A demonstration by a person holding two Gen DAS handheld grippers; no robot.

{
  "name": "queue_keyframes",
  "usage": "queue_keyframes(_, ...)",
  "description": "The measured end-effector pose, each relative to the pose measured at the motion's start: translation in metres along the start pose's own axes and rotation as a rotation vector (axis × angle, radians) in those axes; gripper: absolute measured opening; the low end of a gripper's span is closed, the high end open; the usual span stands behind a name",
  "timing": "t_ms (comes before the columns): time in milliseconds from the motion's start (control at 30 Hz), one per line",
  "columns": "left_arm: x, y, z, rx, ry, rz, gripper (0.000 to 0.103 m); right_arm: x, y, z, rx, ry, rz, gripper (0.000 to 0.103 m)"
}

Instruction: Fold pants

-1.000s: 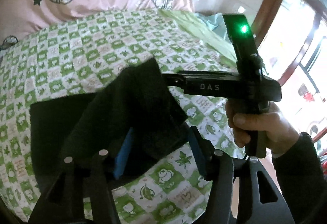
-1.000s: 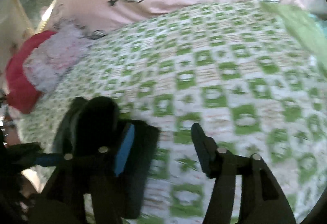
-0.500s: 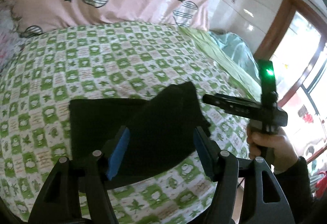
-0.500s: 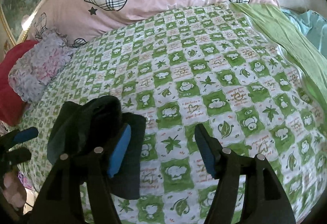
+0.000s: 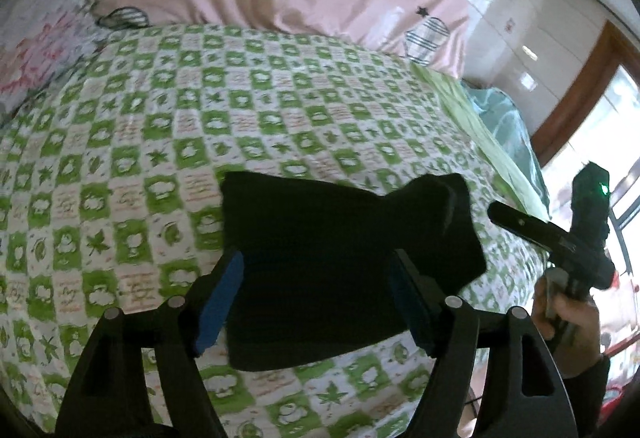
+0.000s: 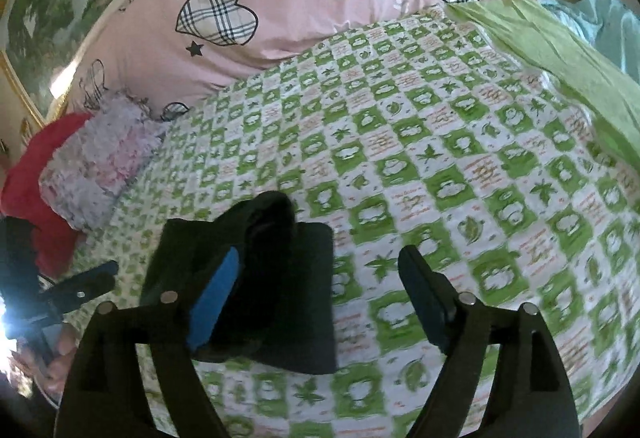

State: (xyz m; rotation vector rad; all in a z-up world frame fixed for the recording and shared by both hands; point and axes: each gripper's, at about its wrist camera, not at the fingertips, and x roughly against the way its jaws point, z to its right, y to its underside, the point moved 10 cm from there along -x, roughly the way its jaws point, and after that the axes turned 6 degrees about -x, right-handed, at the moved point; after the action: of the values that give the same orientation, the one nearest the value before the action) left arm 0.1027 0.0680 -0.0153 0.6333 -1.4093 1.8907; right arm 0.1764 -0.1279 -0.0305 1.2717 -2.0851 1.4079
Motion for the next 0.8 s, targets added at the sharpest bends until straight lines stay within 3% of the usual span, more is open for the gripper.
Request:
queue_keyframes(267,-0.013,0.007,-0.022,0.061,-0.001,-0.036,0.076,-0.023,0.024,-0.015,-0.046,-0.05,-0.054,0.086)
queue_keyframes(800,-0.039,0.018,-0.036,0.114,0.0,-0.093,0.076,-0.035,0.037,-0.016,-0.063,-0.049,-0.089,0.086)
